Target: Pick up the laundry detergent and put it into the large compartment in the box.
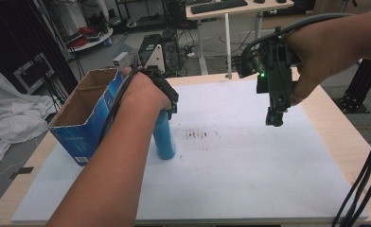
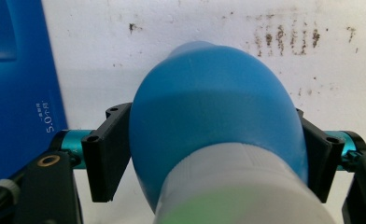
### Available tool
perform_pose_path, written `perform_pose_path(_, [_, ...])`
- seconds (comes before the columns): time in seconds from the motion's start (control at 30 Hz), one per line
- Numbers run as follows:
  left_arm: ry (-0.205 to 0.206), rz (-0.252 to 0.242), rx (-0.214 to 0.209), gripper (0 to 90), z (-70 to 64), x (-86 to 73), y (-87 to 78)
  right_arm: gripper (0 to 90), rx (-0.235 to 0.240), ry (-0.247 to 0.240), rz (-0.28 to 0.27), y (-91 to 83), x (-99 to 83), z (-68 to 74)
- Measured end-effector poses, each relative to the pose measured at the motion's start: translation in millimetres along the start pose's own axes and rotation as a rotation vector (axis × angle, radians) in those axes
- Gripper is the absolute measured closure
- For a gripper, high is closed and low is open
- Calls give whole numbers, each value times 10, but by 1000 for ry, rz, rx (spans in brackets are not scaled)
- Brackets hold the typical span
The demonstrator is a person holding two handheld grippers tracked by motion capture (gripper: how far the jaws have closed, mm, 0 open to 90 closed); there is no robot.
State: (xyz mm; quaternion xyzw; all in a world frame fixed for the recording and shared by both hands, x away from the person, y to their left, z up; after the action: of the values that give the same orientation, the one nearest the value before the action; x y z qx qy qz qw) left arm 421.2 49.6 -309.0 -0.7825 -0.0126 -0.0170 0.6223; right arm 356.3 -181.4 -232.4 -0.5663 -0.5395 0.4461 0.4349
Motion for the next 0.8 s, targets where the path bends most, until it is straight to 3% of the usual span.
perform_pose_path(0.33, [-13, -1, 3, 246, -2, -4, 14, 30, 1, -1, -2, -8, 24, 2])
perform_pose_path(0.47, [-3, -6, -14, 321, -30, -3, 3, 30, 0, -5, -6, -5, 16, 2])
perform_pose_path(0.8, [-18, 0, -24, 344, -20, -12, -6, 30, 0, 5, 1, -9, 7, 6])
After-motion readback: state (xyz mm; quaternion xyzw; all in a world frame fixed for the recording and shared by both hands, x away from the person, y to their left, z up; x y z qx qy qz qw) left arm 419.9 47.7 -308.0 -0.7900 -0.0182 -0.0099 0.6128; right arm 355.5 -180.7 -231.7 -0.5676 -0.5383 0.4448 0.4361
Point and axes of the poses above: each handheld gripper's, and its own axes: y roughly forward along the jaws, x roughly out of its top, z roughly to its left, the point moved 1 cm from there along y, roughly forward along the jaws, and after that the axes turned 14 degrees about -x, right-handed, at the moved point
